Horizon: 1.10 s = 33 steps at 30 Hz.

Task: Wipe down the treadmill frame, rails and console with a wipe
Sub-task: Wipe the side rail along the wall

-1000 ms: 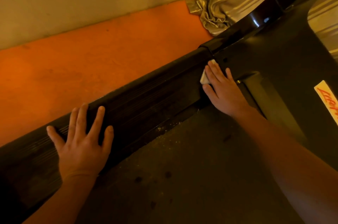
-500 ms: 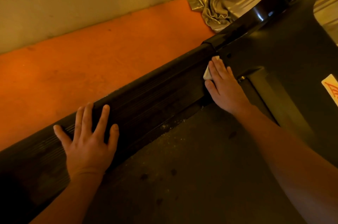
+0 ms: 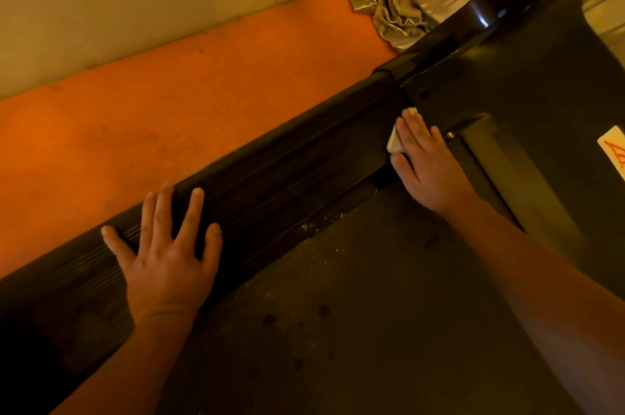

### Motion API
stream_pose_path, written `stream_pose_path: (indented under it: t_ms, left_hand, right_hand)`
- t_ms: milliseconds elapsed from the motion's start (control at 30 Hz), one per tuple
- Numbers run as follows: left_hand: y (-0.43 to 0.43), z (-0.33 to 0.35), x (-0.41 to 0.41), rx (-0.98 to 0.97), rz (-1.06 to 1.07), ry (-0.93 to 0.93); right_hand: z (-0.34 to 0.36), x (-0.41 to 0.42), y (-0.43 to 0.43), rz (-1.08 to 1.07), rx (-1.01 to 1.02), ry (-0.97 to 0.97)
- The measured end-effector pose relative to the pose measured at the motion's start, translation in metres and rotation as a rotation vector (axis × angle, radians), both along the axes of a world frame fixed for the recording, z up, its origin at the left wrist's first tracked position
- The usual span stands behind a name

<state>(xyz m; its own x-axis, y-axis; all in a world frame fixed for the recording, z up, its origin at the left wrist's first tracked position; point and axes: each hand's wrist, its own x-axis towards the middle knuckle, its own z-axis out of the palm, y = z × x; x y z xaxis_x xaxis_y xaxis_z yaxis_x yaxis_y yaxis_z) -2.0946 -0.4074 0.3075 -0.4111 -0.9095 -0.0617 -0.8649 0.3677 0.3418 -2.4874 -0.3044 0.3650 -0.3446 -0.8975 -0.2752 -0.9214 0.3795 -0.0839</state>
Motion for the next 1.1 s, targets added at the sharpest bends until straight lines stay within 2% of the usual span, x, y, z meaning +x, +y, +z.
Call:
stream_pose_path:
  t_ms: [67,233,367,467,600,667,733,800,867,1033,1100]
  left_hand:
    - [0.000,0.002,-0.001,-0.004,0.000,0.006]
    - [0.000,0.001,0.000,-0.004,0.003,-0.002]
    - [0.001,0.003,-0.003,-0.028,0.006,0.021]
    - [0.000,0.001,-0.001,-0.030,-0.002,0.013]
    - [0.001,-0.001,-0.001,-0.027,-0.003,0.016]
    - [0.000,0.000,-0.001,-0.032,0.000,0.021]
    - [0.000,0.000,-0.001,-0.028,-0.003,0.017]
    - [0.000,0.000,-0.001,-0.025,0.001,0.017]
    - [0.001,0.000,-0.001,-0.019,0.000,0.019]
    - [0.000,0.000,0.000,-0.023,-0.012,0.003]
    - [0.001,0.000,0.000,-0.024,-0.012,0.009]
  right_hand:
    - [0.003,0.002,0.020,-0.050,0.002,-0.011]
    - [0.001,0.029,-0.013,-0.180,-0.026,-0.085]
    - [-0.007,0.085,0.005,0.149,-0.003,-0.144]
    - [-0.005,0.067,0.004,0.226,0.041,-0.087]
    - [-0.006,0.025,-0.014,-0.095,0.013,-0.001]
    - [-0.008,0.048,-0.018,-0.164,-0.030,0.000]
    - [-0.013,0.089,-0.008,-0.001,-0.051,-0.076]
    - [-0.013,0.117,0.010,0.197,0.022,-0.149]
    - [-0.010,0.099,0.012,0.269,0.044,-0.118]
    - [-0.002,0.038,-0.009,-0.079,0.043,0.000]
    - [-0.001,0.049,-0.006,-0.052,0.035,-0.020]
